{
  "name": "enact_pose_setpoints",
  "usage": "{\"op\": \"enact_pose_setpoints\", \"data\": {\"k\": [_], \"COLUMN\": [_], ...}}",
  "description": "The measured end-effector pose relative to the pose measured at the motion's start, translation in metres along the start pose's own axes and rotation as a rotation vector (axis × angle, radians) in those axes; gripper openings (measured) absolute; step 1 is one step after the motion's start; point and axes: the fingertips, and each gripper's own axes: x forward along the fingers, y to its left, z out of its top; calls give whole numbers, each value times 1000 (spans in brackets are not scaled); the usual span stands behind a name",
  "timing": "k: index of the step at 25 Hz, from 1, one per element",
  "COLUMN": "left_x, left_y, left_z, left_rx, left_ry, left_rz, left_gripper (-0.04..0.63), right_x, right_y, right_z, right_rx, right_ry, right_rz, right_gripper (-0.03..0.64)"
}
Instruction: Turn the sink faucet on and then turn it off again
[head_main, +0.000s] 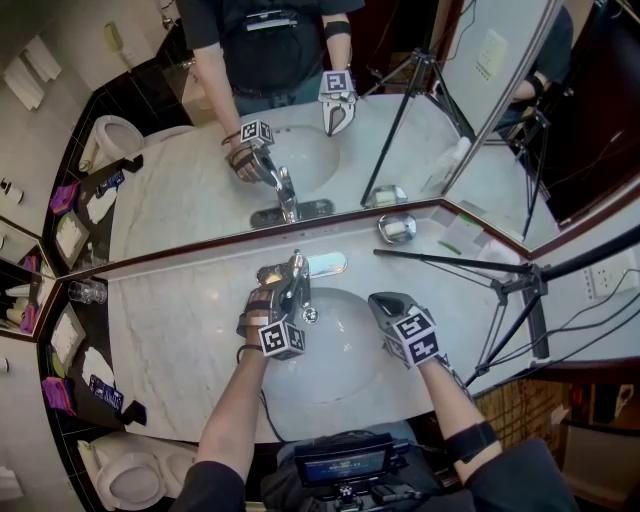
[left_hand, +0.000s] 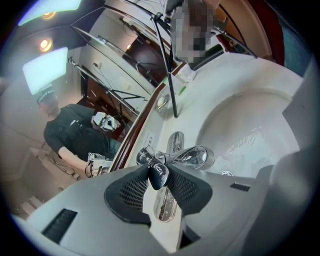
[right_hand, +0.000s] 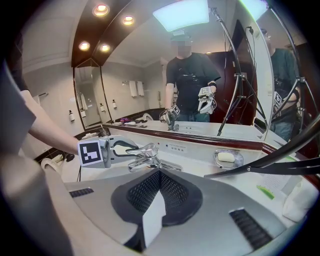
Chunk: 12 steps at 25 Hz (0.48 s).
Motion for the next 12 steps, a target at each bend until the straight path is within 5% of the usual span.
{"op": "enact_pose_setpoints", "data": {"k": [12], "left_x": [-41], "left_y": [2], "left_z": [-6], "left_rx": [-129], "left_ry": [34], "left_rz": [-25], "left_gripper": [112], "right_x": [-3], "right_y": [17], "right_z": [5], "right_rx": [-22], "right_ry": [-25], "right_rz": [28], "right_gripper": [20]}}
